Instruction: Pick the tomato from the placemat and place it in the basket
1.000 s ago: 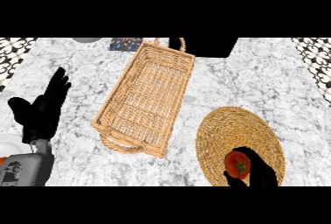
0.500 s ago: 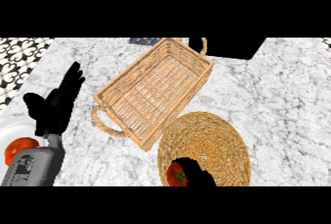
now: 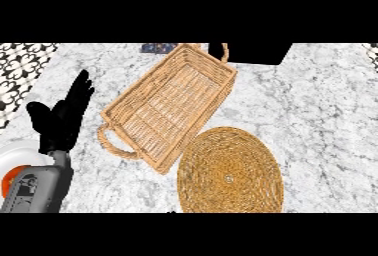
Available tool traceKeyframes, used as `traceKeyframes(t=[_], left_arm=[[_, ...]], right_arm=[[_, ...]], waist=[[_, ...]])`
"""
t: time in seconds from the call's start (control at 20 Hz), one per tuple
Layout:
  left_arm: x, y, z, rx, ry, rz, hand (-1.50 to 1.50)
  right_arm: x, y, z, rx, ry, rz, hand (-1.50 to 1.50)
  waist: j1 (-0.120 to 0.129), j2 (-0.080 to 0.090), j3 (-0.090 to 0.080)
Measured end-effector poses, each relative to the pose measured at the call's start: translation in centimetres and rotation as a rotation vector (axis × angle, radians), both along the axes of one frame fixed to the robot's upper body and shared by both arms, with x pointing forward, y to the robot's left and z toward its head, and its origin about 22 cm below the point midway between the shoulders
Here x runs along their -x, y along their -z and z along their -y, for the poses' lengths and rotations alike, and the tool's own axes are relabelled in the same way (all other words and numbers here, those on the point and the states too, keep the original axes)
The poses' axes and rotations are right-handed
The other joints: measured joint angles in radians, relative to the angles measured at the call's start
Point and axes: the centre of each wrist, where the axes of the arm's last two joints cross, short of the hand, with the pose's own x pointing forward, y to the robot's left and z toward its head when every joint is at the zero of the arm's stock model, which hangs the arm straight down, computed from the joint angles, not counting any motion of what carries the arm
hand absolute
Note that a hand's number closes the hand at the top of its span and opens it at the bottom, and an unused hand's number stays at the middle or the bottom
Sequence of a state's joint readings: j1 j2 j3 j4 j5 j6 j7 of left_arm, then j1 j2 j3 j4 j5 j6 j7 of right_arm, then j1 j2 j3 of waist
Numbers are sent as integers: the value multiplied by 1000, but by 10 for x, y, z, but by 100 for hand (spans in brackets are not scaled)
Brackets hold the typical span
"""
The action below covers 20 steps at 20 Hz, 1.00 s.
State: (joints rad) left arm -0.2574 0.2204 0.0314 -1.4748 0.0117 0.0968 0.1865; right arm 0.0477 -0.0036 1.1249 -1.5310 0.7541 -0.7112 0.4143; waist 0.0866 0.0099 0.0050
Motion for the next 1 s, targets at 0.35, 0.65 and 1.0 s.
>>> traceKeyframes(t=[0.35,0.65,1.0], left_arm=[[2,4,-11,-12,-41,-12,0],[6,8,-17,-13,-54,-20,0],[7,11,-18,-12,-57,-18,0]], right_arm=[[1,-23,-14,-105,22,103,150],[-13,-37,-15,-100,61,154,150],[-31,-42,-12,-97,144,233,150]], waist=[[-35,-11,-6],[-45,-15,-8],[-46,-12,-8]])
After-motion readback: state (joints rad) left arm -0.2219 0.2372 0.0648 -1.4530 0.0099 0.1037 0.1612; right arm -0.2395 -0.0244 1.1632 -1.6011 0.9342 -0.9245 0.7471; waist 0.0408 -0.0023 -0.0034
